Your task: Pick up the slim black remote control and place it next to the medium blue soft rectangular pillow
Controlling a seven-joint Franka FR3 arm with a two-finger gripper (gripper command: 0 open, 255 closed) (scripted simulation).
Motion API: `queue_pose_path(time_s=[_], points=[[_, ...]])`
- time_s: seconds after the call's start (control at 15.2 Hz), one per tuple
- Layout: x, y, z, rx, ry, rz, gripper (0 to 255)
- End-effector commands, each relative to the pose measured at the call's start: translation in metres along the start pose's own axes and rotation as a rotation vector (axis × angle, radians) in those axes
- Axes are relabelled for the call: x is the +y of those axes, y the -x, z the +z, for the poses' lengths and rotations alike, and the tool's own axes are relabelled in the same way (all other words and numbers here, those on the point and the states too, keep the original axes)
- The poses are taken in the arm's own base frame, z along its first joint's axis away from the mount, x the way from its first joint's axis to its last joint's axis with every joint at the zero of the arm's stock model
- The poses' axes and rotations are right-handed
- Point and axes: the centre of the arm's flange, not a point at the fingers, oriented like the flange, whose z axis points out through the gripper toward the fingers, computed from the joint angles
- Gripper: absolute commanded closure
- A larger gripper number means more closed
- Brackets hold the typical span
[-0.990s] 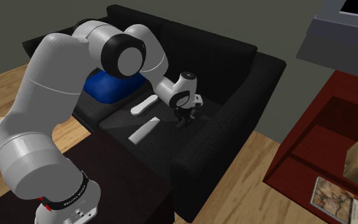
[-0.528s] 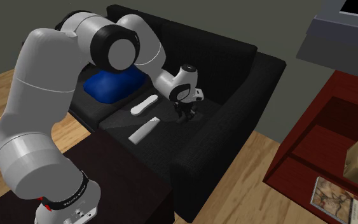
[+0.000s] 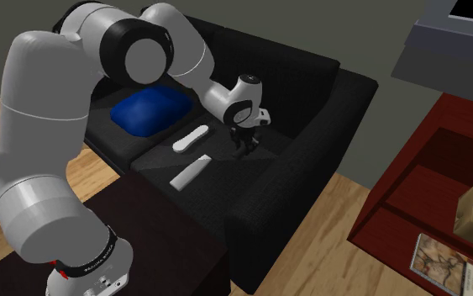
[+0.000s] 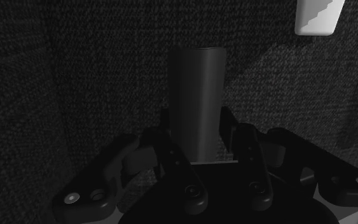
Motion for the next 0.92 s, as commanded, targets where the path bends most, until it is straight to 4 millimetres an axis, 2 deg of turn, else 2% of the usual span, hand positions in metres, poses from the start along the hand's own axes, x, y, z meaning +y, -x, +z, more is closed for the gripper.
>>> queue_pose_path(time_s=[0.0, 0.86], points=[[-0.002, -0.001, -0.012, 0.000, 0.000, 0.000, 255], [-0.006, -0.001, -0.080, 0.000, 0.000, 0.000, 255]])
